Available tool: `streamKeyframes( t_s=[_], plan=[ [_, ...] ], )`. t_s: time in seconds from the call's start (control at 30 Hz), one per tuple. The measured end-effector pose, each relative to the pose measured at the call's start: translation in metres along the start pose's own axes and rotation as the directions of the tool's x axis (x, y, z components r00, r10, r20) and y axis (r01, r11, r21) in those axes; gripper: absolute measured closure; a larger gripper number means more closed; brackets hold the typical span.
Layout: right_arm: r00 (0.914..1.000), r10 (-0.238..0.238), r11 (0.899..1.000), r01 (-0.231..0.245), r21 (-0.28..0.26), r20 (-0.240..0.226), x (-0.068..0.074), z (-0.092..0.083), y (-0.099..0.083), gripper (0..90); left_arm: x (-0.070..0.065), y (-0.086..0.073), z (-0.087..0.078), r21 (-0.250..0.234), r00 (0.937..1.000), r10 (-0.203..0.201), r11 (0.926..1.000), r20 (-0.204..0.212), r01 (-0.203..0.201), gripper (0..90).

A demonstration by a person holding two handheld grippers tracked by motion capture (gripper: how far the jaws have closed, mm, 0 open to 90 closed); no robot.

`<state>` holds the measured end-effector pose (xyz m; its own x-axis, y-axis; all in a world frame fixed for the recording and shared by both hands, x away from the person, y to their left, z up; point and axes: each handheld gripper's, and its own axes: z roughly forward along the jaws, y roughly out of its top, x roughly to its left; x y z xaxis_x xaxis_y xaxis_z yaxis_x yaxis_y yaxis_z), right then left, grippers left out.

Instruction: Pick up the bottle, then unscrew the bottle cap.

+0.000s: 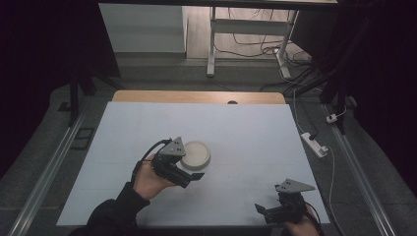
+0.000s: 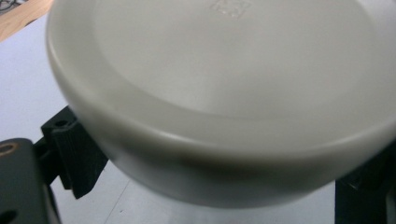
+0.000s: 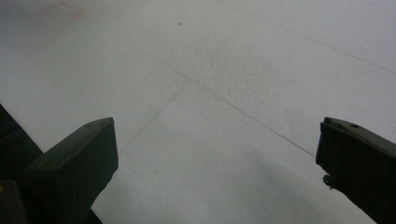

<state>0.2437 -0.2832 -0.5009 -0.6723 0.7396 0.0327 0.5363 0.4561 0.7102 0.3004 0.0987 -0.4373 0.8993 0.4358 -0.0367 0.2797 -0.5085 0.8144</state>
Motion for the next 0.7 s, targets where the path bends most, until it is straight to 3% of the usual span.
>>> streamKeyframes(
  t_s=[0.47,0.57,0.7],
  plan=[
    [0.9988,0.046,0.997,-0.047,-0.065,-0.018,-0.003,-0.007,0.001,0.0,-0.002,-0.003,0.003,0.005,0.9999,-0.007,1.0,0.009,0.007,7.4],
    [0.997,0.063,0.993,-0.067,-0.102,-0.047,-0.002,-0.011,0.005,0.0,-0.002,-0.005,0.005,0.013,0.9999,-0.007,0.9999,0.016,0.007,7.4],
    [0.9963,0.051,0.989,-0.06,-0.135,-0.069,0.002,-0.013,0.011,0.0,-0.003,-0.006,0.008,0.017,0.9998,-0.009,0.9998,0.019,0.008,7.4]
  ],
)
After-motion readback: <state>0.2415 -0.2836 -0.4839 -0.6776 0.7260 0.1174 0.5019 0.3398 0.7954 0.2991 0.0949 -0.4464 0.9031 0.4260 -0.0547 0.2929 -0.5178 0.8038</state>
